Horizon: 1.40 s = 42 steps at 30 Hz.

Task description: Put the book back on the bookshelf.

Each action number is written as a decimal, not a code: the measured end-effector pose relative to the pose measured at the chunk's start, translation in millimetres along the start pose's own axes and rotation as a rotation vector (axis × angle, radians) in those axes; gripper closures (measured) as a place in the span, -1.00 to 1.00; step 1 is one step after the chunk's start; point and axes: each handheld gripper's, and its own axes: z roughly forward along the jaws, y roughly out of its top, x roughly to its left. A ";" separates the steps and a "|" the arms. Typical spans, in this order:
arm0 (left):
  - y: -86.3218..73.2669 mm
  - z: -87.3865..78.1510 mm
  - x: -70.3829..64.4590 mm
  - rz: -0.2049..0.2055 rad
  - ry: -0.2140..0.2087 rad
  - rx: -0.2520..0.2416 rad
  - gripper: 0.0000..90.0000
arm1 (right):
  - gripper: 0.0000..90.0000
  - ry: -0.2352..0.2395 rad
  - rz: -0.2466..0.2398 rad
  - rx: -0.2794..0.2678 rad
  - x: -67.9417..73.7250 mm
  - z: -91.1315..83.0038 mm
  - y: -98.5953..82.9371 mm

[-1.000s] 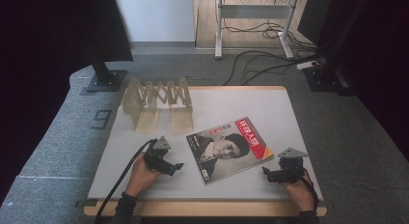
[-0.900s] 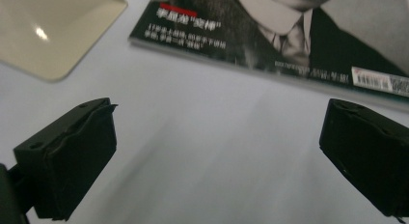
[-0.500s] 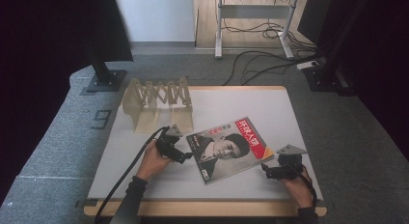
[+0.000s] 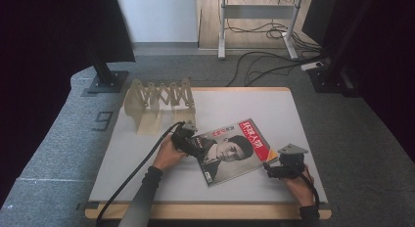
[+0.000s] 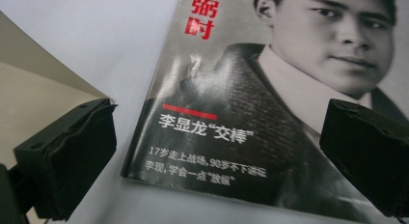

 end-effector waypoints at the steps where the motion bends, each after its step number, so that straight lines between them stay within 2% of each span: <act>1: 0.0 0.0 0.0 0.000 0.000 0.000 -1.00 | -1.00 0.000 0.000 0.000 0.0 0.0 0.0; 3: -1.1 4.6 0.7 0.000 -0.006 0.011 -1.00 | -0.99 -0.003 -0.003 0.008 0.7 2.9 0.0; 4: -2.3 9.1 0.1 0.015 -0.006 0.029 -1.00 | -0.99 -0.004 -0.005 0.010 0.6 3.9 -0.1; 10: -2.7 10.6 -3.2 0.024 -0.003 0.018 -1.00 | -1.00 -0.003 -0.009 0.023 0.4 8.5 -0.1; 16: -3.4 9.8 -9.5 0.012 0.014 0.026 -1.00 | -1.00 -0.007 0.003 0.022 -2.2 9.3 -0.3; 22: -8.3 5.6 -18.2 0.012 0.010 0.033 -1.00 | -1.00 -0.025 0.011 0.023 -6.7 10.6 0.7; 28: -17.7 -2.2 -33.0 0.009 0.009 0.042 -1.00 | -1.00 -0.051 0.027 0.032 -14.2 15.3 4.7; 34: -26.5 -8.5 -44.4 0.010 0.002 0.036 -1.00 | -1.00 -0.050 0.052 0.040 -21.4 20.8 8.9; 38: -30.0 -11.5 -50.1 0.011 -0.003 0.038 -1.00 | -1.00 -0.070 0.028 0.058 -22.0 23.3 14.9; 39: -32.4 -13.6 -54.0 0.010 -0.016 0.036 -1.00 | -1.00 -0.079 0.020 0.067 -23.4 25.8 18.5; 42: -35.0 -16.5 -57.9 0.010 -0.033 0.037 -1.00 | -1.00 -0.078 0.030 0.073 -26.5 29.0 21.3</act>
